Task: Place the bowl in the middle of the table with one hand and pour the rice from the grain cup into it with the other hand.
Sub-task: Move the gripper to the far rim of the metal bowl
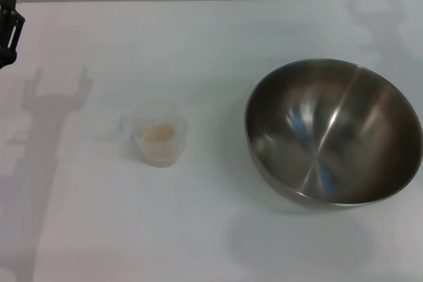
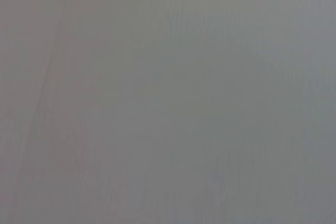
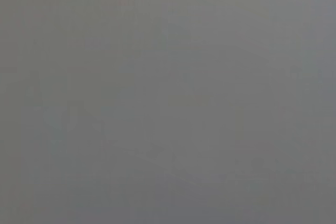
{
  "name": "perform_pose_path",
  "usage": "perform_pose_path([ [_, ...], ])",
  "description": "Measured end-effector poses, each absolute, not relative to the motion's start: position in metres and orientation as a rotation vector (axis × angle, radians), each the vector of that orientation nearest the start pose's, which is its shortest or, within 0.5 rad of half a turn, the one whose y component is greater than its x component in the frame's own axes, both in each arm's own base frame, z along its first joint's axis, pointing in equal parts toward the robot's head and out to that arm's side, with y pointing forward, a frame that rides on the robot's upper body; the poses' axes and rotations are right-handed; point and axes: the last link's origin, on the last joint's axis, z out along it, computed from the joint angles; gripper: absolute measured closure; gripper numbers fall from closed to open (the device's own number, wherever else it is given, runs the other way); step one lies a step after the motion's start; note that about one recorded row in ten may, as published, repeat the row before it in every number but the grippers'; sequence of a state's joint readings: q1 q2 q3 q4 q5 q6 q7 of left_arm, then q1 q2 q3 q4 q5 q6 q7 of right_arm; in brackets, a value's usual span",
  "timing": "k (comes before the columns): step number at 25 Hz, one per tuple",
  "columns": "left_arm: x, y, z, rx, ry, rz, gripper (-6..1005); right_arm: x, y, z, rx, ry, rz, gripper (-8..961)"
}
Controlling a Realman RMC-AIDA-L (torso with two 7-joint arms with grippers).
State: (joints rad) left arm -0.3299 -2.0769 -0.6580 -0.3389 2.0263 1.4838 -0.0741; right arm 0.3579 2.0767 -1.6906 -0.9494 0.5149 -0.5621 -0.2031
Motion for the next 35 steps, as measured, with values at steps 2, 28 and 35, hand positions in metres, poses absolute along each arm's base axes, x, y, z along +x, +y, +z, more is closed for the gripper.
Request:
perform_pose_path([
  [2, -0.297, 0.295, 0.001, -1.373, -0.42, -0.974, 140, 0.203, 0.416, 0.05, -1.563, 0.488, 0.696, 136],
  [28, -0.305, 0.291, 0.012, -1.354, -0.373, -0.953, 143, 0.181, 0.378, 0.083, -2.237, 1.179, -0.227, 136],
  [35, -0.303, 0.29, 0.013, -1.348, -0.358, -0.961, 144, 0.202, 0.377, 0.074, -2.263, 1.232, -0.315, 135],
])
